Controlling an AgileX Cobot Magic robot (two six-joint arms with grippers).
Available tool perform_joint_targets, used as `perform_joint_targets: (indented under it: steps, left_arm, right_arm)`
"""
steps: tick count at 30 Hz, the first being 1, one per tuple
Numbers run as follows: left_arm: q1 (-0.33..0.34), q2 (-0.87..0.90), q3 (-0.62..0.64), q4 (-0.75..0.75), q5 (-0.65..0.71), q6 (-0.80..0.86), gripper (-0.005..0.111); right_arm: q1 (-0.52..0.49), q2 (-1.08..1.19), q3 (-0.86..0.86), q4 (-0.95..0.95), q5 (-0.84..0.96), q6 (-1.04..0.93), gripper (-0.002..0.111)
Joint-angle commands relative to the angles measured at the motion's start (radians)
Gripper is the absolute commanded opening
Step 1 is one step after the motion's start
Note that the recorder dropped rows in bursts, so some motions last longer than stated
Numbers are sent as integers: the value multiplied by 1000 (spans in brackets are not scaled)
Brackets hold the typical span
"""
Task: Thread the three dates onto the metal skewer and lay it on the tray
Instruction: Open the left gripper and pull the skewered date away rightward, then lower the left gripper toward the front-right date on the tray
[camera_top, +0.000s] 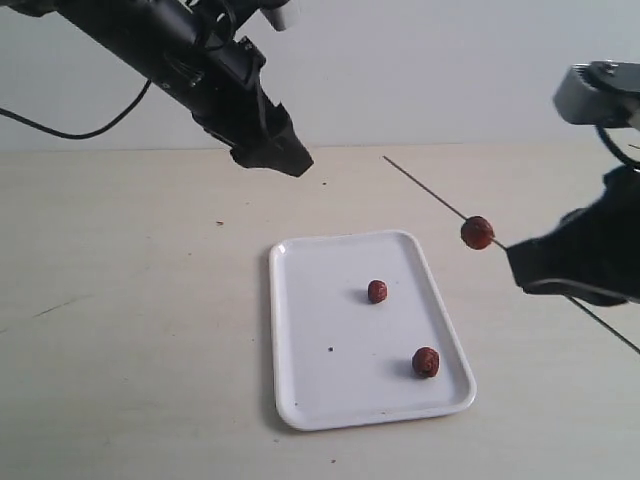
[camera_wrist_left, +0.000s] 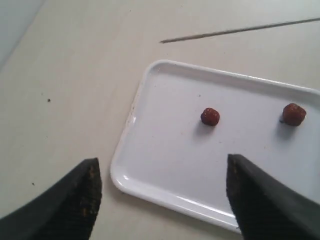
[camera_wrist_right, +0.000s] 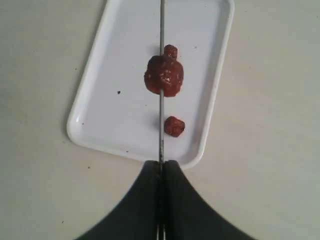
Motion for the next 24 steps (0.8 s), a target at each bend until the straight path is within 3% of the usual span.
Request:
perform_joint_targets:
  steps: [1,6,12,16,24]
  left_arm:
    - [1,47,-2,-10,22,-90,62]
    - [-11,98,-2,-16,79,-90,48]
    - [-90,118,-2,36,102,100,53]
    - [-155,118,-2,15,98,112,53]
    - [-249,118,-2,53,101,-312,53]
  right_arm:
    - [-5,-187,51,-72,74,75,0]
    - [-5,-324,52,-213,209,159,0]
    - [-5,-363,52,-217,352,157,0]
    - [-5,-363,52,-225,398,157,0]
    - [-5,-407,52,-293,486,167,0]
